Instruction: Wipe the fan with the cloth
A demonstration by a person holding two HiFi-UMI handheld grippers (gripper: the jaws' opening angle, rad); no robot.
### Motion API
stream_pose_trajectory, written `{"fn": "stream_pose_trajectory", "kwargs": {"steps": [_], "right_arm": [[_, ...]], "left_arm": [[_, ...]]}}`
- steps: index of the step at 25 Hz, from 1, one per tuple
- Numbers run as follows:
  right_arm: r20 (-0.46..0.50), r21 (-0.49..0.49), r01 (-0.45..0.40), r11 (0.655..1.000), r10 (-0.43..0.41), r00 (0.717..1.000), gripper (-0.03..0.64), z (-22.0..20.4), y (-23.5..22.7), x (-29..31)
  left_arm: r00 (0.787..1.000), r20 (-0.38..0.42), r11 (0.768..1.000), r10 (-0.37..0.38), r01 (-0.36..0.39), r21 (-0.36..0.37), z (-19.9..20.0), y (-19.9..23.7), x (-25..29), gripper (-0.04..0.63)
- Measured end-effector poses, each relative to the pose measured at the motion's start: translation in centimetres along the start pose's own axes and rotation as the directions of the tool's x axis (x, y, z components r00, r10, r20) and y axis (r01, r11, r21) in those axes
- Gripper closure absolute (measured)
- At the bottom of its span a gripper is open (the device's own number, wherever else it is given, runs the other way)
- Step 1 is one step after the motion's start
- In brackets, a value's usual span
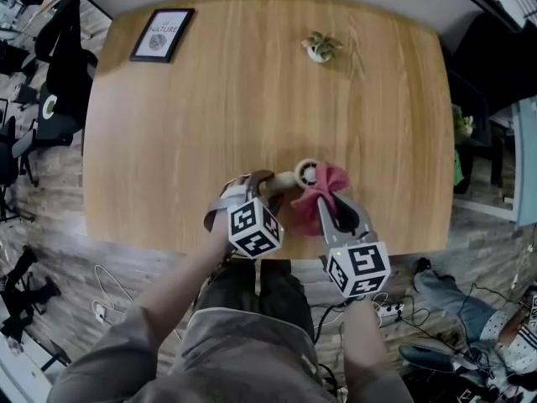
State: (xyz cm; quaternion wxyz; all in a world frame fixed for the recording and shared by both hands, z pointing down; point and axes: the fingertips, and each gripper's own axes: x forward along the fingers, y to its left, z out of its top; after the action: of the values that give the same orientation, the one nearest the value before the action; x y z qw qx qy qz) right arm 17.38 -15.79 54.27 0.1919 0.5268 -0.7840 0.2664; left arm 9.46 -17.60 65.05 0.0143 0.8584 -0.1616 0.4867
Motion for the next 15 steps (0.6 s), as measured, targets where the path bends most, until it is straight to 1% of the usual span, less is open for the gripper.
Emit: {"fn": "stream_pose_trajectory", "kwargs": {"steps": [2,7,11,13,15], "right_arm": [[-0.019,-0.009,-0.013,1.0,0.013,1.0,0.552,-0.5,0.1,0.3],[-0.072,-0.059,-0.09,0.994,0.085,0.994,0.553,-0.8,1.4,1.3],[-0.132,-0.143,-0.183,0.973,0.165,0.977,0.552,-0.6,3.8,3.6],[-0.161,-0.175,-0.211,0.962,0.183,0.97,0.552,-0.6,4.8,4.9],[-0.188,-0.188,-0.229,0.955,0.194,0.963,0.552,-0.9,5.4,6.1]], "left_arm": [[1.0,-0.005,1.0,0.008,-0.008,-0.002,-0.2,0.0,0.3,0.417],[1.0,-0.002,1.0,-0.003,0.004,0.011,-0.4,-0.4,0.6,0.42],[1.0,-0.002,1.0,-0.014,0.014,0.025,-0.4,-0.4,0.6,0.422],[1.0,0.001,0.999,-0.013,0.013,0.031,-0.3,-0.4,0.6,0.422],[1.0,0.005,0.999,-0.01,0.01,0.036,-0.3,-0.3,0.6,0.422]]}}
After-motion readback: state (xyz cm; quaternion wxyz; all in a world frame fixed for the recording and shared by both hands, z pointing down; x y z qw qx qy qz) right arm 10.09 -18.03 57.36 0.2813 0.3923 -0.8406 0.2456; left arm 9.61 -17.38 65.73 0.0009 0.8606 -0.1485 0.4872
